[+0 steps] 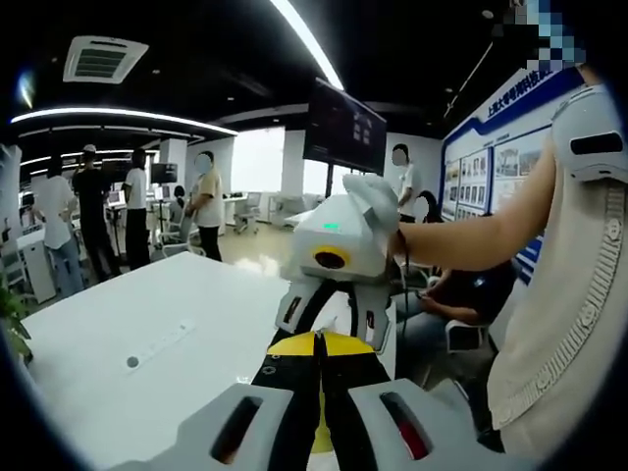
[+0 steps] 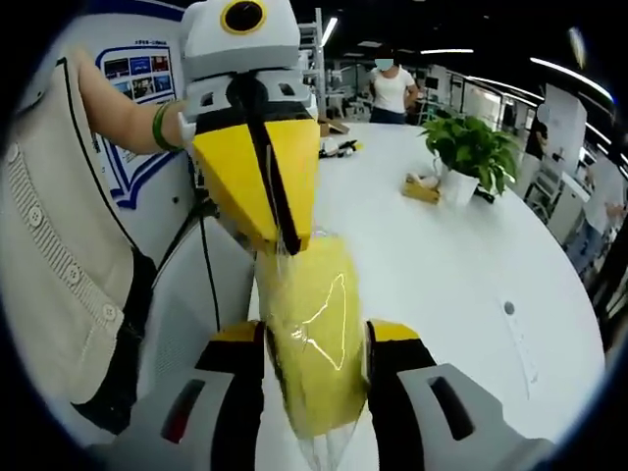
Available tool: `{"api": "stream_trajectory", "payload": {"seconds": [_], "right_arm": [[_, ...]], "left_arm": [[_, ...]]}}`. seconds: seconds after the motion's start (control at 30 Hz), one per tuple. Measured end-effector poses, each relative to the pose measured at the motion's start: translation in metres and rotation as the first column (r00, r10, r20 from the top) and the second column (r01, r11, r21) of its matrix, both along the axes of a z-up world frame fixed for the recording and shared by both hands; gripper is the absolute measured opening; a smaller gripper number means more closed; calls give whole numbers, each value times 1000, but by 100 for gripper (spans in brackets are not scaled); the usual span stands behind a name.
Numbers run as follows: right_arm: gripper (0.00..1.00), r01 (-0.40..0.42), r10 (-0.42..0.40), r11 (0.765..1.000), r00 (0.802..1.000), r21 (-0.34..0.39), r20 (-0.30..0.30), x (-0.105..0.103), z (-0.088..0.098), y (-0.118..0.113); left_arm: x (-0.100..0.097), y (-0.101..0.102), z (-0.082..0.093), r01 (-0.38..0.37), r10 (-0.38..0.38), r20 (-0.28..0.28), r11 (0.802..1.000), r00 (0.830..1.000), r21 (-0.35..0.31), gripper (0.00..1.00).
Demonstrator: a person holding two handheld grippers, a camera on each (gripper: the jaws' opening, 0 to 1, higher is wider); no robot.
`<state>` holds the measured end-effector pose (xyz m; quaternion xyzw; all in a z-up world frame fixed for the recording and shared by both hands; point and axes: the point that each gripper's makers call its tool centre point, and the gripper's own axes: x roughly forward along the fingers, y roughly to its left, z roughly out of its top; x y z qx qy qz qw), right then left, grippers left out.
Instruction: Compare the silicone blocks by pressing each to a similar depth, holding the contact briefly, and releasing to observe deformation and rebound differences across the visible hardness samples.
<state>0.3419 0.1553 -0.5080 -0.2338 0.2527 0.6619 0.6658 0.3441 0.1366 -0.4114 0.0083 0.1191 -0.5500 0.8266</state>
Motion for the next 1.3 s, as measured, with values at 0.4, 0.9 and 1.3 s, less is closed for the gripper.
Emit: {"api": "stream_trajectory", "payload": {"seconds": [0.4,0.9,1.3], "right_arm": [[50,221,-230,957,973,190,25,1,15,-10],[64,552,-568,720,817,421,-99,-13,21,-64],[69,782,-771,423,576,457,-271,-30,-11,-103]], "left_arm": [[9,25,-23,-45,43,-64,999,997,-17,0],[41,56,-62,-125,120,-151,992,981,-25,0],[77,85,-119,-225,219,-235,974,947,1,0]]}}
